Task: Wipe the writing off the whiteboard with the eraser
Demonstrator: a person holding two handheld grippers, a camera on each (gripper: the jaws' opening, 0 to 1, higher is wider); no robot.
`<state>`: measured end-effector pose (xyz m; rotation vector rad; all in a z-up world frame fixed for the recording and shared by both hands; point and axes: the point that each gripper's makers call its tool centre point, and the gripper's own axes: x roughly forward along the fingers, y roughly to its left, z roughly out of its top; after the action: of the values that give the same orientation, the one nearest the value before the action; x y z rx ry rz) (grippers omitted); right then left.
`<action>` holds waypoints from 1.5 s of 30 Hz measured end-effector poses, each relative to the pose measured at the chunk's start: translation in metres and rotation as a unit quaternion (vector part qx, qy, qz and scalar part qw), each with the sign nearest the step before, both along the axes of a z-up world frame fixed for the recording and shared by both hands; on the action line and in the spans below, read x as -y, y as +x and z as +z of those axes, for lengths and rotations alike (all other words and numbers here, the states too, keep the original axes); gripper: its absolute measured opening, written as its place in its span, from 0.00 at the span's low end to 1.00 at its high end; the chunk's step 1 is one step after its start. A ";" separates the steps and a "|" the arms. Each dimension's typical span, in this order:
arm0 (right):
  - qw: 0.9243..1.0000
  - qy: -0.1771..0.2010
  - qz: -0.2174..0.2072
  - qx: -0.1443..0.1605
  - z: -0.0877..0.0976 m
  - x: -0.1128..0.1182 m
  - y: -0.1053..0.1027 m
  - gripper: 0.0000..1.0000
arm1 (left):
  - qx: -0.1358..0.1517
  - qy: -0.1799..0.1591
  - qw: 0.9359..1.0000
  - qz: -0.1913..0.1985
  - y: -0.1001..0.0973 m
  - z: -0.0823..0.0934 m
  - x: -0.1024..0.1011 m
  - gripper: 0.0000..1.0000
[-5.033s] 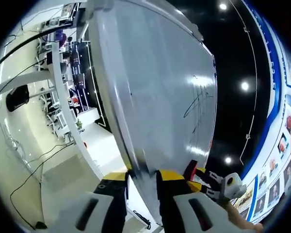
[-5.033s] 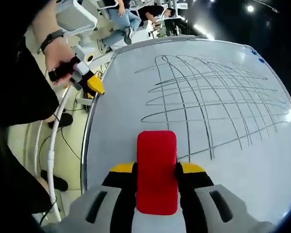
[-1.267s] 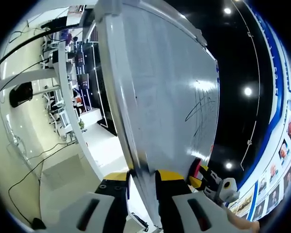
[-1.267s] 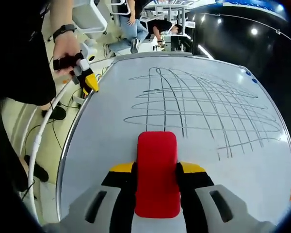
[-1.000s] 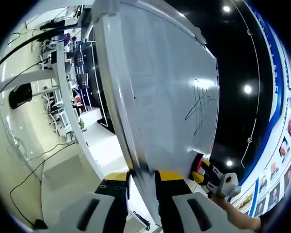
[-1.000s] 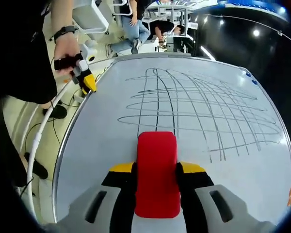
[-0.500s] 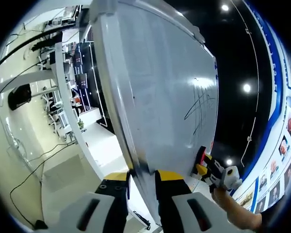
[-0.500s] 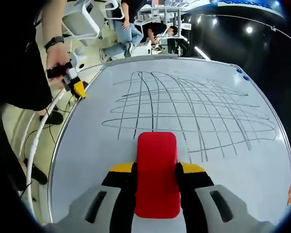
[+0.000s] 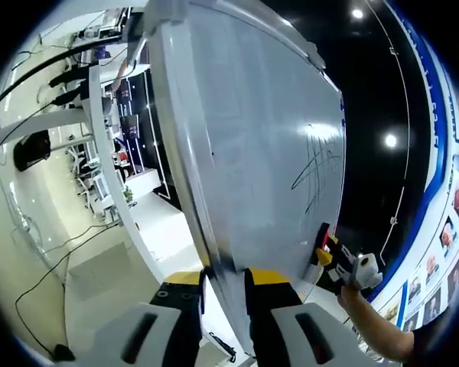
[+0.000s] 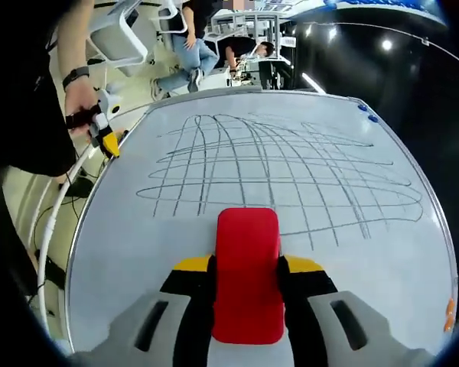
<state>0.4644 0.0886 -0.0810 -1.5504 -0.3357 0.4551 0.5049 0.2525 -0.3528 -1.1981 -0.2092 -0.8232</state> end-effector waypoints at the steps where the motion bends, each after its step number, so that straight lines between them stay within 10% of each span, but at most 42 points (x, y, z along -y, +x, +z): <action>1: 1.000 -0.009 0.001 0.001 0.001 0.000 0.000 0.35 | 0.000 0.000 1.000 0.000 0.000 0.000 0.000 0.23; 8: 0.999 0.054 0.002 0.009 0.040 0.009 -0.002 0.35 | 0.000 0.001 1.000 -0.002 -0.001 0.000 0.001 0.23; 45: 1.000 0.013 0.004 0.003 0.129 0.015 0.004 0.35 | 0.000 -0.002 1.000 0.001 -0.002 0.001 0.001 0.23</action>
<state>0.4685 0.0735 0.0482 -1.5255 -0.3514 0.4516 0.5028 0.2515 -0.3515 -1.2009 -0.2111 -0.8217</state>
